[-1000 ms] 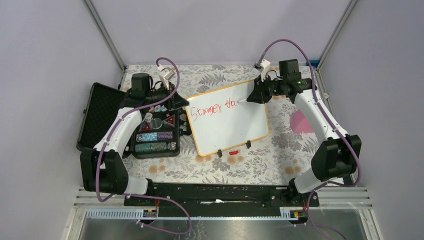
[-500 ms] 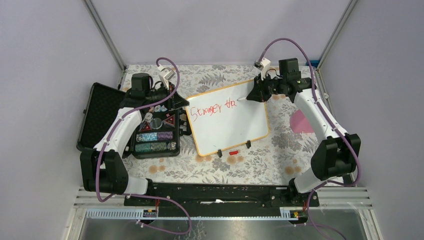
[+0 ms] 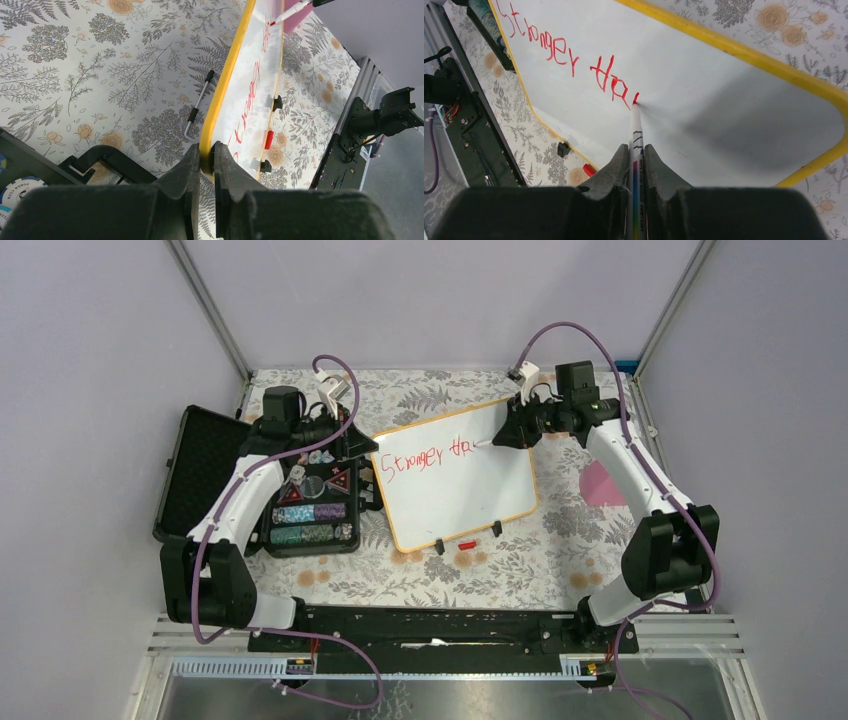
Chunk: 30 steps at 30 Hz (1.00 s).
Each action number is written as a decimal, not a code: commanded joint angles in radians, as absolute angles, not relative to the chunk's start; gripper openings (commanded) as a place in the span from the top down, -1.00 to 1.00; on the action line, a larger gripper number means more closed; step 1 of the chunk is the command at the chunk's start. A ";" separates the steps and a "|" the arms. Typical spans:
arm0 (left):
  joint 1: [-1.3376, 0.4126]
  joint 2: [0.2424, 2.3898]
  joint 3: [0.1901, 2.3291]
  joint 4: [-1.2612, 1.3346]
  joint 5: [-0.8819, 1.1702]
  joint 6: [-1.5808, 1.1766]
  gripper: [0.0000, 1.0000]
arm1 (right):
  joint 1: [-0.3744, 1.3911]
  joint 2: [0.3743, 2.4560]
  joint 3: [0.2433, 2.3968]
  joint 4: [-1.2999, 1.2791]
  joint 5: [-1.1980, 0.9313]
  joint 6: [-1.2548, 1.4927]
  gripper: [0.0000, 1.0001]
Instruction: Write a sentence on the whiteboard
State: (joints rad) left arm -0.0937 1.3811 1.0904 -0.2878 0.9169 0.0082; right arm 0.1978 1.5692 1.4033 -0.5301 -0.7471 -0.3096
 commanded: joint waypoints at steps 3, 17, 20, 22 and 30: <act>-0.126 1.400 1.089 -0.314 0.904 0.067 1.00 | 0.192 1.525 1.357 -0.513 -0.734 -0.324 1.00; -0.130 1.397 1.094 -0.315 0.900 0.068 1.00 | 0.192 1.497 1.394 -0.517 -0.756 -0.312 1.00; -0.130 1.398 1.092 -0.314 0.901 0.069 1.00 | 0.193 1.503 1.406 -0.516 -0.752 -0.310 1.00; -0.130 1.398 1.092 -0.314 0.900 0.069 1.00 | 0.192 1.508 1.412 -0.514 -0.750 -0.310 1.00; -0.130 1.396 1.089 -0.314 0.897 0.070 1.00 | 0.193 1.531 1.439 -0.513 -0.747 -0.305 1.00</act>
